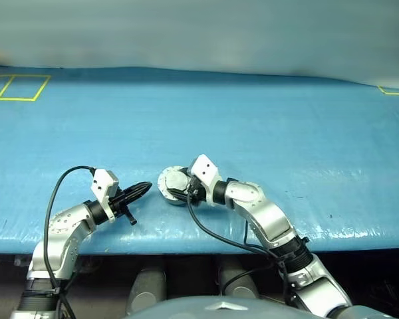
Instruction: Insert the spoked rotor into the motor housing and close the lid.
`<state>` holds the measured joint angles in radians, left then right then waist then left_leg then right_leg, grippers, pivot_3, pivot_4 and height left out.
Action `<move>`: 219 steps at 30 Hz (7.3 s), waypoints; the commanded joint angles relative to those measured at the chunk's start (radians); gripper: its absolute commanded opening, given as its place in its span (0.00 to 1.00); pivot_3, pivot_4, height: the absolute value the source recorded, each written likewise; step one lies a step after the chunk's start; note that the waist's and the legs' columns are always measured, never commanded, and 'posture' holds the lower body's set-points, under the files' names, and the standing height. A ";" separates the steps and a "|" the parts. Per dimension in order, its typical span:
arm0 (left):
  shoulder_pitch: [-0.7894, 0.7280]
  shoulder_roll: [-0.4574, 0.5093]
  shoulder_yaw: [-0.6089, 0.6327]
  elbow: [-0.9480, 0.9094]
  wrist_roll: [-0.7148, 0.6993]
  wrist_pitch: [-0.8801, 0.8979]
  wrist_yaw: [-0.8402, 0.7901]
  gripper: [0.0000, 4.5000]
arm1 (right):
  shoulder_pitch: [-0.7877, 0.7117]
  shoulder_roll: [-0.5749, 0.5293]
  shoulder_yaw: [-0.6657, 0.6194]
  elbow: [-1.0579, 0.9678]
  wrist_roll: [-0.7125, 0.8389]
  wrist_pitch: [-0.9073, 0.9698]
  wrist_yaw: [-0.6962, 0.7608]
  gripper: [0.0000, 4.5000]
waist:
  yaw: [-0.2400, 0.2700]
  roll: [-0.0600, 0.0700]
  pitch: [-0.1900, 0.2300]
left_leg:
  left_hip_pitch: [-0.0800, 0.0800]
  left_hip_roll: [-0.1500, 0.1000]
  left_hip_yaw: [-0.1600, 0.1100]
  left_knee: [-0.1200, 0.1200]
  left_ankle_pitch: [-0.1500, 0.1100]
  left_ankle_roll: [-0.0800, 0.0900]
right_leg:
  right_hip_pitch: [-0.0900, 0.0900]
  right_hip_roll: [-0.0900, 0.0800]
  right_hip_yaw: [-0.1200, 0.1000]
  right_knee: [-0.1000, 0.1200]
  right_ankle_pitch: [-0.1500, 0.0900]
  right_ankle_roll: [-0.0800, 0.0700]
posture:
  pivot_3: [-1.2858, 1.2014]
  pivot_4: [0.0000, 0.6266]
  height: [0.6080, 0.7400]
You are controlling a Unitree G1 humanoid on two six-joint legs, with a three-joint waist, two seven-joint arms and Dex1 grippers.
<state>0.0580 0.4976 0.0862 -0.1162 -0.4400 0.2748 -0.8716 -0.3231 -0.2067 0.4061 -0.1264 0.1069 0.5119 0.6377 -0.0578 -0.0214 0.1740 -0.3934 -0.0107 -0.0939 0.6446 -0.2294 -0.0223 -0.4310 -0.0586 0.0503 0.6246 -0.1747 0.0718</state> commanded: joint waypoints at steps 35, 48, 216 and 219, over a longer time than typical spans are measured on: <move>-0.006 -0.008 -0.007 -0.007 0.000 -0.013 0.008 0.00 | -0.002 -0.010 0.031 0.031 -0.041 -0.006 0.000 0.69 | -0.002 0.000 0.000 | 0.001 0.000 0.000 0.000 0.000 0.000 | 0.000 0.000 0.000 0.000 0.000 0.000 | 0.52 0.24 1.00; -0.008 -0.006 -0.007 -0.012 -0.009 -0.007 0.003 0.00 | -0.015 -0.005 0.027 0.094 -0.047 -0.010 -0.006 0.69 | -0.004 0.000 0.000 | 0.003 0.001 0.000 0.001 0.000 0.000 | 0.002 0.000 0.000 0.000 0.000 0.000 | 0.52 0.24 1.00; -0.103 -0.067 -0.142 0.162 0.070 -0.012 -0.011 0.00 | 0.201 0.285 -0.566 -0.060 0.821 0.664 -0.362 0.28 | 0.020 0.012 -0.014 | 0.000 0.004 0.003 -0.003 -0.009 0.000 | 0.003 -0.002 -0.006 -0.015 0.000 0.000 | 0.52 0.24 1.00; -0.102 -0.073 -0.132 0.164 0.062 -0.017 -0.006 0.00 | 0.198 0.287 -0.572 -0.055 0.825 0.657 -0.362 0.28 | 0.020 0.013 -0.015 | 0.000 0.004 0.003 -0.003 -0.009 0.000 | 0.003 -0.002 -0.006 -0.014 0.000 0.000 | 0.52 0.24 1.00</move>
<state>-0.0545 0.4333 -0.0235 0.0273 -0.3950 0.2484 -0.8789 -0.1202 0.0733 -0.1992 -0.1663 0.9098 1.1664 0.2652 -0.0377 -0.0084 0.1595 -0.3936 -0.0066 -0.0910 0.6417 -0.2386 -0.0221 -0.4279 -0.0605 0.0440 0.6102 -0.1750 0.0722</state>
